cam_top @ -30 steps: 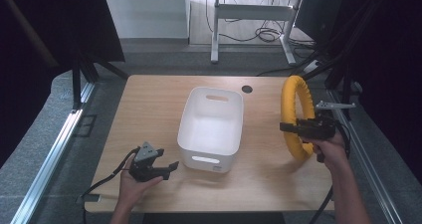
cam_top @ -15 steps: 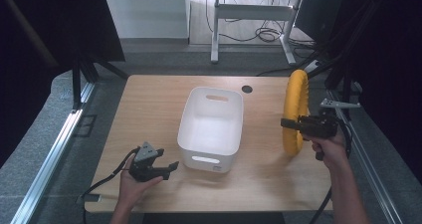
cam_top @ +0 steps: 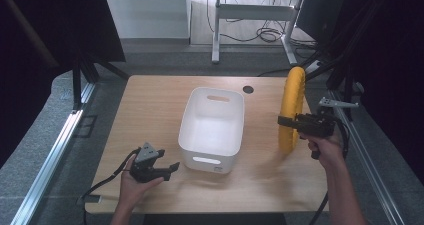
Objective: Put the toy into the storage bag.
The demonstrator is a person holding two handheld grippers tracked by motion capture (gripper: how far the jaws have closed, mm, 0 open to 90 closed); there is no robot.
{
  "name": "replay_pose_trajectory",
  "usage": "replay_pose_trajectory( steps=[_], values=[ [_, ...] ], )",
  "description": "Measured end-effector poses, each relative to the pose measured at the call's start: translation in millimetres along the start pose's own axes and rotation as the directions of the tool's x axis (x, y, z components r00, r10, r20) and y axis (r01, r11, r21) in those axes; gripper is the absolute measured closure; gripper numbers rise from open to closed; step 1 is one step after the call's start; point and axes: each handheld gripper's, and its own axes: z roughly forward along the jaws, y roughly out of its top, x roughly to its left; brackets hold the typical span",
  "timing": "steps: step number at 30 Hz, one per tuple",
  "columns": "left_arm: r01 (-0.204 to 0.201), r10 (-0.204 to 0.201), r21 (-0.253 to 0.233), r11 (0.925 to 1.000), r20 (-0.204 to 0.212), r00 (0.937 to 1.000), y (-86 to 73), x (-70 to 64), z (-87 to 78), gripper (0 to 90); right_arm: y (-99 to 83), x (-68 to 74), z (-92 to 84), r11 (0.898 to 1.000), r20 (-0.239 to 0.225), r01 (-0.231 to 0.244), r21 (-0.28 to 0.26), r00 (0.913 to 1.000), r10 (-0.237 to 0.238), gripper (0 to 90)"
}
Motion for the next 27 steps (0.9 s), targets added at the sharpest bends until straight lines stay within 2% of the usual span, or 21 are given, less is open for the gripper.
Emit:
replay_pose_trajectory(
  steps=[8,14,15,18,19,25,27],
  values=[
    [0.0,0.0,0.001,1.0,0.001,1.0,-0.1,-0.1,0.3,25.7,0.2,6.1,4.9,0.999,0.006,0.009,-0.041,0.9999,-0.009,49.3],
    [-0.001,0.001,0.0,1.0,0.0,1.0,-0.1,0.1,-0.1,25.7,-0.5,8.7,9.6,0.995,0.007,0.004,-0.099,1.0,-0.003,49.3],
    [-0.001,0.001,0.002,1.0,0.001,1.0,-0.2,-0.1,0.3,25.7,-1.1,9.5,11.5,0.992,0.009,-0.001,-0.125,1.0,0.002,49.3],
    [-0.001,0.001,0.002,1.0,0.0,1.0,-0.2,-0.1,0.5,25.7,-1.8,11.1,13.2,0.989,0.016,0.0,-0.145,0.9999,0.003,49.3],
    [-0.001,0.001,0.002,1.0,0.001,1.0,-0.2,-0.1,0.3,25.7,-2.6,13.7,15.4,0.986,0.026,-0.001,-0.168,0.9997,0.005,49.3],
    [-0.001,0.001,0.001,1.0,0.001,1.0,-0.2,-0.2,0.1,25.7,-3.3,21.6,20.6,0.978,0.055,0.007,-0.208,0.9985,0.005,49.2],
    [-0.002,0.002,0.002,1.0,0.0,1.0,-0.3,-0.2,0.1,25.7,-3.7,26.3,24.1,0.973,0.079,0.017,-0.23,0.9968,0.001,49.2]
  ],
)
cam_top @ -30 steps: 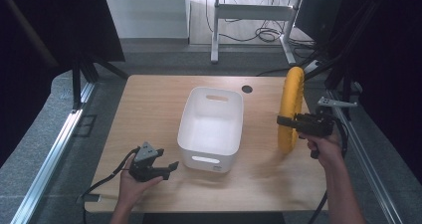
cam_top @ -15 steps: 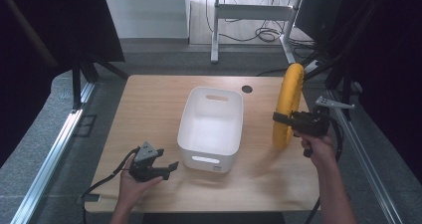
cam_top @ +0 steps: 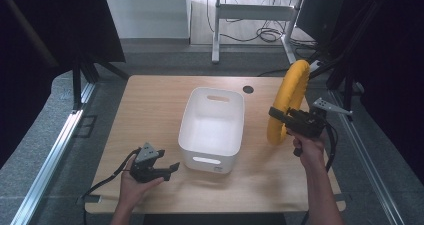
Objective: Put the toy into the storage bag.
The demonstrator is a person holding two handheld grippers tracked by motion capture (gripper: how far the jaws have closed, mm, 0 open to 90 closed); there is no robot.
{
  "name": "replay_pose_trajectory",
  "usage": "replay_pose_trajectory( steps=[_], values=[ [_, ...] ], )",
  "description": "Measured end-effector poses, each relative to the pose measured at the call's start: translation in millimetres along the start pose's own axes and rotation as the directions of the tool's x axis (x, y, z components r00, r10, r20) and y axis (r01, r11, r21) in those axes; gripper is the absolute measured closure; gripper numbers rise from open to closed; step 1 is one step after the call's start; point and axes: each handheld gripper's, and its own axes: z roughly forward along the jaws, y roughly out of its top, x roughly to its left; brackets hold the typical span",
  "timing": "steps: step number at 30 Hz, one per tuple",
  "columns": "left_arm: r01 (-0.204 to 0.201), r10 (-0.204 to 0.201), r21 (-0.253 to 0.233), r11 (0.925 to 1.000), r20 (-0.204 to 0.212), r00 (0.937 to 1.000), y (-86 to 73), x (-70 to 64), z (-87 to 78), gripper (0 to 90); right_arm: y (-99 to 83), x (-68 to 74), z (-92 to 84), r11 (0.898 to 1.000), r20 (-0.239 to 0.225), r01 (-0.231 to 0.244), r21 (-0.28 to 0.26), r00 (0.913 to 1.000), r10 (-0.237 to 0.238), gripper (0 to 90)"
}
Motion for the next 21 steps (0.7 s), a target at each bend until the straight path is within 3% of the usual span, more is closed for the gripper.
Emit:
replay_pose_trajectory(
  steps=[9,15,21],
  values=[
    [-0.003,0.003,0.002,1.0,-0.001,1.0,0.0,0.2,0.2,25.7,-2.7,13.3,8.8,0.998,0.027,0.023,-0.064,0.9994,-0.021,49.1],
    [-0.002,0.002,0.0,1.0,-0.003,1.0,-0.1,0.1,-0.1,25.7,-1.7,32.0,14.3,0.99,0.071,0.101,-0.101,0.9931,-0.094,49.0],
    [-0.004,0.004,0.004,1.0,-0.003,1.0,-0.3,0.0,0.2,25.7,-1.0,43.0,19.7,0.985,0.084,0.137,-0.109,0.9882,-0.128,48.9]
  ],
)
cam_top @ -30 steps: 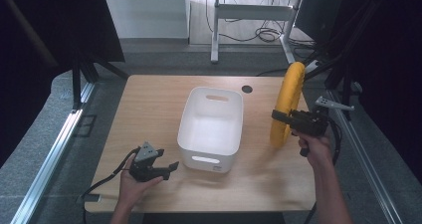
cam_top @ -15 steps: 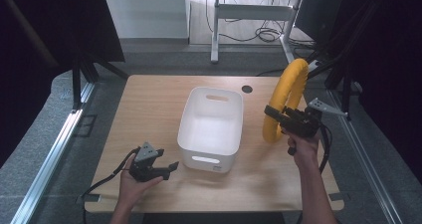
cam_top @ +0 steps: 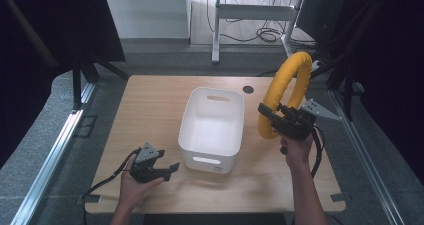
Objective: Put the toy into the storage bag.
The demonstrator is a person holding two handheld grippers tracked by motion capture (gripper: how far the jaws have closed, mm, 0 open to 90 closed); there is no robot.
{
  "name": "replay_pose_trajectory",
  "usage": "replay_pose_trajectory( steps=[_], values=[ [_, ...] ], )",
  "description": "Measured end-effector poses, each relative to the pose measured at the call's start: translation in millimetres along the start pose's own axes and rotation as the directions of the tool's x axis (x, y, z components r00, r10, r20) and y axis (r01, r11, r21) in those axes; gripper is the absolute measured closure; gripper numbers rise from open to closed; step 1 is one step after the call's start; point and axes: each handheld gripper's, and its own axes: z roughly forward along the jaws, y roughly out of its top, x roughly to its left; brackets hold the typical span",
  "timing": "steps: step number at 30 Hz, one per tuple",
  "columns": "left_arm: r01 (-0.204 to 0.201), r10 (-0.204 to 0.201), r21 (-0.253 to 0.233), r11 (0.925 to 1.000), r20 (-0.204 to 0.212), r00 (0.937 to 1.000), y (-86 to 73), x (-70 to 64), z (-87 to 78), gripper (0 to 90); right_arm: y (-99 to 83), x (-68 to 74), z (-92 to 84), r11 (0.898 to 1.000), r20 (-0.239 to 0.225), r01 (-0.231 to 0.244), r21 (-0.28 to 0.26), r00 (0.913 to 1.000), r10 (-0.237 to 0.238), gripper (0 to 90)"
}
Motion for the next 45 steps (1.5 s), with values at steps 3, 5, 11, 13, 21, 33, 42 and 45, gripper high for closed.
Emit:
replay_pose_trajectory(
  steps=[3,5,11,13,21,33,42,45],
  values=[
    [0.0,0.0,0.001,1.0,-0.001,1.0,0.0,0.0,0.1,25.7,0.5,4.8,2.2,1.0,0.003,0.016,-0.015,0.9999,-0.016,48.9],
    [0.0,0.0,0.001,1.0,0.0,1.0,-0.2,-0.2,0.5,25.7,2.5,9.1,4.1,0.999,-0.004,0.02,-0.031,0.9998,-0.02,48.9],
    [0.001,-0.001,0.0,1.0,0.001,1.0,-0.2,-0.2,0.5,25.7,6.7,16.1,6.8,0.998,-0.008,0.036,-0.052,0.9993,-0.036,48.9],
    [0.001,-0.001,0.001,1.0,0.002,1.0,-0.2,-0.2,0.9,25.7,8.6,19.3,7.5,0.997,-0.01,0.041,-0.062,0.9991,-0.041,48.9],
    [0.002,-0.002,0.003,1.0,0.004,1.0,-0.4,-0.4,1.5,25.6,13.8,25.7,10.1,0.996,-0.015,0.052,-0.072,0.9985,-0.053,48.9],
    [0.002,-0.002,0.008,1.0,0.007,1.0,-0.4,-0.4,2.2,25.6,22.8,39.2,13.5,0.989,0.003,0.084,-0.125,0.9964,-0.085,48.8],
    [0.001,-0.001,0.009,1.0,0.008,1.0,-0.5,-0.2,3.0,25.6,25.4,56.5,22.0,0.981,0.022,0.127,-0.146,0.9918,-0.126,48.8],
    [0.002,-0.002,0.007,1.0,0.008,1.0,-0.5,-0.3,2.5,25.6,26.3,65.0,27.4,0.979,0.027,0.14,-0.152,0.9902,-0.137,48.7]
  ],
)
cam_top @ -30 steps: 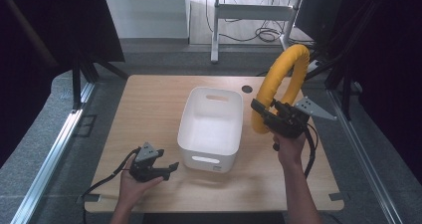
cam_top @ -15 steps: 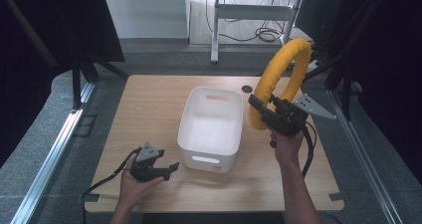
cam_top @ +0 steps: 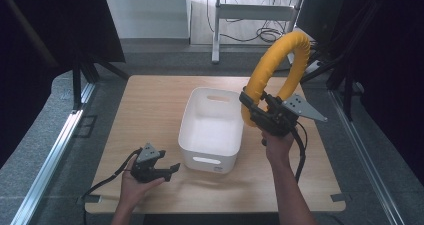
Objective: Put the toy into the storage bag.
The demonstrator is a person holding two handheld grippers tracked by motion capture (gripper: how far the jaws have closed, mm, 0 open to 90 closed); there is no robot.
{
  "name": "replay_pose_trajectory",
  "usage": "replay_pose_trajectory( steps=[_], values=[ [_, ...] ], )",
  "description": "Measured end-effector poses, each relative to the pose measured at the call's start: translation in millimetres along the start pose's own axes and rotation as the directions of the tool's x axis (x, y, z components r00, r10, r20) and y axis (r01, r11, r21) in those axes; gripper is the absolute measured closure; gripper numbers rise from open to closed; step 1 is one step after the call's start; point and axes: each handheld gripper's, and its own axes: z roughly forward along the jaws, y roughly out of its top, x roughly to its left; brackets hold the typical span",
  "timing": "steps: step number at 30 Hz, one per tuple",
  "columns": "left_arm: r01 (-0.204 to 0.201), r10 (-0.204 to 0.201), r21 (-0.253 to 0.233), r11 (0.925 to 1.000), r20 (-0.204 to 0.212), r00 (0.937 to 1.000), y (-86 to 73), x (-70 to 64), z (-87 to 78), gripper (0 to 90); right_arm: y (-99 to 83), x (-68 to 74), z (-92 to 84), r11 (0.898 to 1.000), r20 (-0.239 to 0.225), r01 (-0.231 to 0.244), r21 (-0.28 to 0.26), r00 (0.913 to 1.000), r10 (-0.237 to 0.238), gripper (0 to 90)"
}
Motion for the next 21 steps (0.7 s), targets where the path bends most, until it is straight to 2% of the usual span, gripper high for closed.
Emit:
replay_pose_trajectory(
  steps=[6,13,21],
  values=[
    [-0.001,0.001,0.0,1.0,-0.001,1.0,0.0,0.1,-0.1,25.6,-0.4,9.7,8.1,1.0,0.005,-0.014,-0.006,0.9999,0.014,48.7],
    [-0.002,0.002,0.002,1.0,0.0,1.0,-0.1,0.3,0.4,25.5,0.6,16.0,14.5,1.0,0.01,-0.003,-0.006,0.9999,0.003,48.7],
    [-0.003,0.003,0.003,1.0,0.001,1.0,-0.3,0.3,1.2,25.5,5.0,23.5,19.3,1.0,-0.003,-0.01,-0.027,0.9999,0.01,48.6]
  ],
)
